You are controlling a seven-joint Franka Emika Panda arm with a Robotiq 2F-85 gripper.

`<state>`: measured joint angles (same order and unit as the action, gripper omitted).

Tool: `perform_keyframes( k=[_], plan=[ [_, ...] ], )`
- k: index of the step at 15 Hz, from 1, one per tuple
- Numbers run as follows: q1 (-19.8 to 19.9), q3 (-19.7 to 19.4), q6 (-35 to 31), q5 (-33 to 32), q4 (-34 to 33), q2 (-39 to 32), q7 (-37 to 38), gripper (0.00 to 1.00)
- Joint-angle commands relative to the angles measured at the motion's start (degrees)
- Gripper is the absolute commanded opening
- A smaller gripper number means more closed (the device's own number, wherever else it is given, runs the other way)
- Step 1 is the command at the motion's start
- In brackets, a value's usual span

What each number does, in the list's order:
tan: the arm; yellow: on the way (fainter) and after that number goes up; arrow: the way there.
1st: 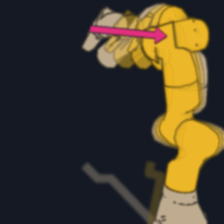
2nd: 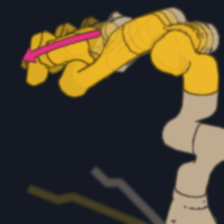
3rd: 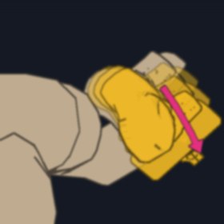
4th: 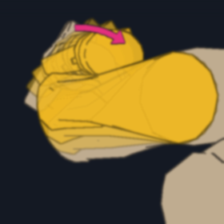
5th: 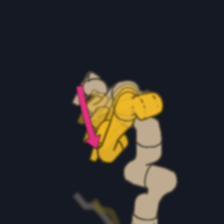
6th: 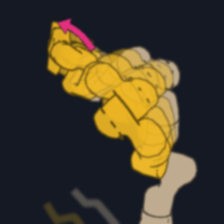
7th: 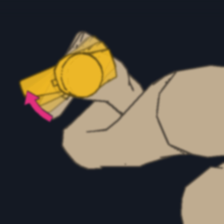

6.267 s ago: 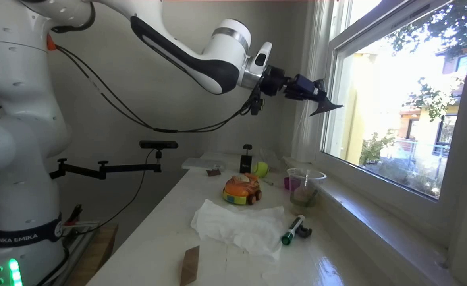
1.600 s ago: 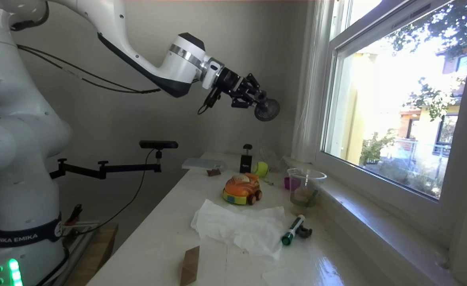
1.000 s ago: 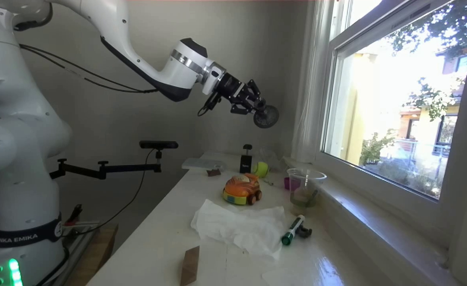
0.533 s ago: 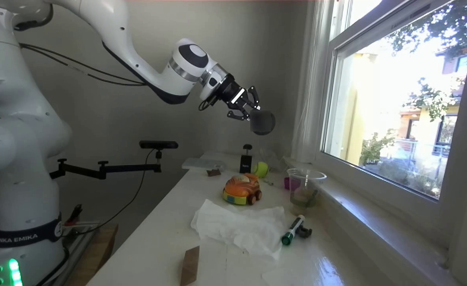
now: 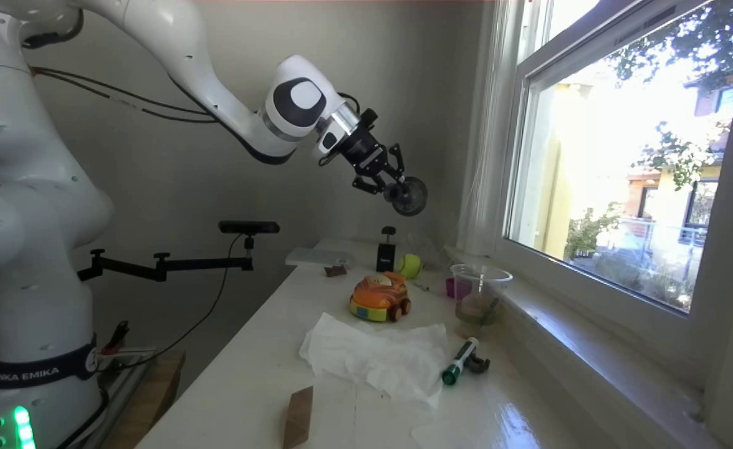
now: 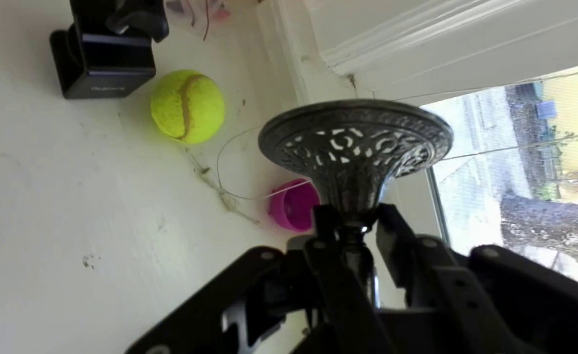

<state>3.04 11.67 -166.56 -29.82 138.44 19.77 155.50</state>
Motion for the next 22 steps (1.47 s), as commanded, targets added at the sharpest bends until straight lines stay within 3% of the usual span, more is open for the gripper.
perform_keyframes(
  k=[1,16,17,20,21,22],
  plan=[
    [2.54,2.43,-4.32,9.41,2.24,1.77,1.55,0.07],
    [7.91,9.92,-12.69,27.13,5.17,1.35,1.40,0.07],
    [6.89,8.49,-10.58,23.85,4.18,0.08,0.01,0.29],
    [7.08,8.97,-10.94,25.34,4.21,0.08,0.01,0.29],
    [7.10,8.98,-10.97,25.36,4.22,0.08,0.01,0.07],
    [8.18,9.97,-12.05,24.41,4.78,0.52,-0.01,0.07]
  ],
)
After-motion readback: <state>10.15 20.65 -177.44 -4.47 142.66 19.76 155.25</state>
